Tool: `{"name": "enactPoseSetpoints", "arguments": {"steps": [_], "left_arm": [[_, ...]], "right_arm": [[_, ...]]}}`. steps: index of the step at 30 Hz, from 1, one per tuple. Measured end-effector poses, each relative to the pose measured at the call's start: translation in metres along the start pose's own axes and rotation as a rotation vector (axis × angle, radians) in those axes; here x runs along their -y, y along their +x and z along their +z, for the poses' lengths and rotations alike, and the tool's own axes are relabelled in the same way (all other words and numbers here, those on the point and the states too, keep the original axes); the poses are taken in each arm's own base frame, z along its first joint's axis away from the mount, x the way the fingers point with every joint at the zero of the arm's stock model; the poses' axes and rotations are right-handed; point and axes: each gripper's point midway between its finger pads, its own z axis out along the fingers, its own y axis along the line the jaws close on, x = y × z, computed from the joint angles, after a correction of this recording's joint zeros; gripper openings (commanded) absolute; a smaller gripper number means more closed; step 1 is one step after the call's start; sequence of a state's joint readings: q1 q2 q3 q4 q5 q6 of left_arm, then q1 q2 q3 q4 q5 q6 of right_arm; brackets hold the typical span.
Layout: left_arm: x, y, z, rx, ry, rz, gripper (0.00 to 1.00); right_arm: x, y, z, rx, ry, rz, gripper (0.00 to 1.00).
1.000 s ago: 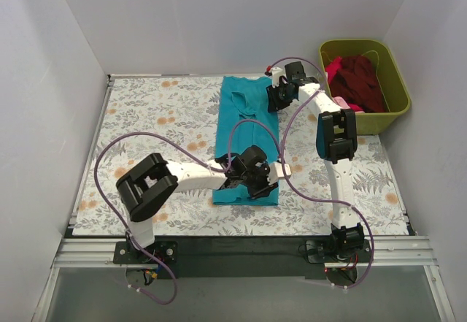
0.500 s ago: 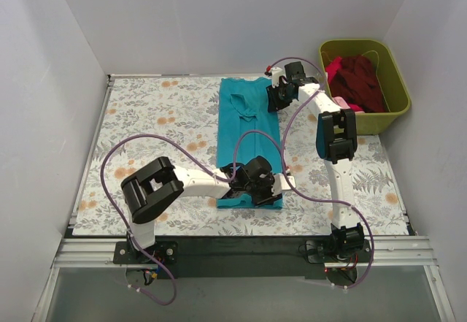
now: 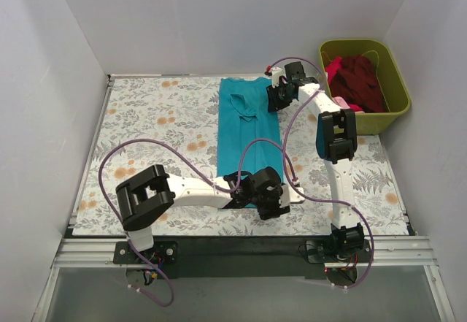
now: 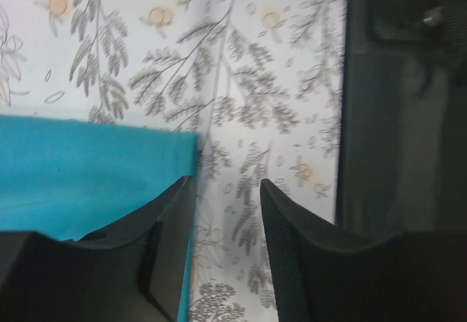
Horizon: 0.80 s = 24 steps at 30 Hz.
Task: Fold and stack the t-shirts
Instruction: Fold the tshirt
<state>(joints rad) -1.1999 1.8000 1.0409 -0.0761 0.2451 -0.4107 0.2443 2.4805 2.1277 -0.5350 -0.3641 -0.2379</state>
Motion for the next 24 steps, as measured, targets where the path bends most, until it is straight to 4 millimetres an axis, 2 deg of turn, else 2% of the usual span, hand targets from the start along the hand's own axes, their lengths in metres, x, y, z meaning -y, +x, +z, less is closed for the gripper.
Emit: {"name": "enactPoseSetpoints", "arguments": {"steps": [6,9,12,14,17,21,24], "left_arm": [[0.031,-0.024,-0.022,0.052,0.06,0.029,0.4],[0.036,-0.023,-0.041,0.062,0.085,0.01,0.39],[0.027,-0.024,-0.066,0.081,0.097,-0.052,0.38],[0.008,-0.028,-0.085,0.112,0.072,-0.109,0.38],[-0.034,-0.029,-0.112,0.16,-0.001,-0.212,0.38],[-0.105,-0.011,-0.139,0.177,-0.132,-0.388,0.38],[-0.156,0.003,-0.147,0.17,-0.211,-0.511,0.35]], "right_arm": [[-0.003,-0.001,0.0,0.003,-0.013,0.007,0.34],[-0.009,0.0,-0.001,0.009,-0.041,0.019,0.35],[-0.019,0.002,-0.008,0.006,-0.074,0.037,0.36],[-0.025,-0.003,-0.016,0.013,-0.088,0.043,0.38],[-0.031,-0.021,-0.034,0.054,-0.092,0.033,0.43],[-0.041,-0.05,-0.066,0.124,-0.087,0.003,0.41],[-0.049,-0.063,-0.088,0.161,-0.079,-0.012,0.36]]}}
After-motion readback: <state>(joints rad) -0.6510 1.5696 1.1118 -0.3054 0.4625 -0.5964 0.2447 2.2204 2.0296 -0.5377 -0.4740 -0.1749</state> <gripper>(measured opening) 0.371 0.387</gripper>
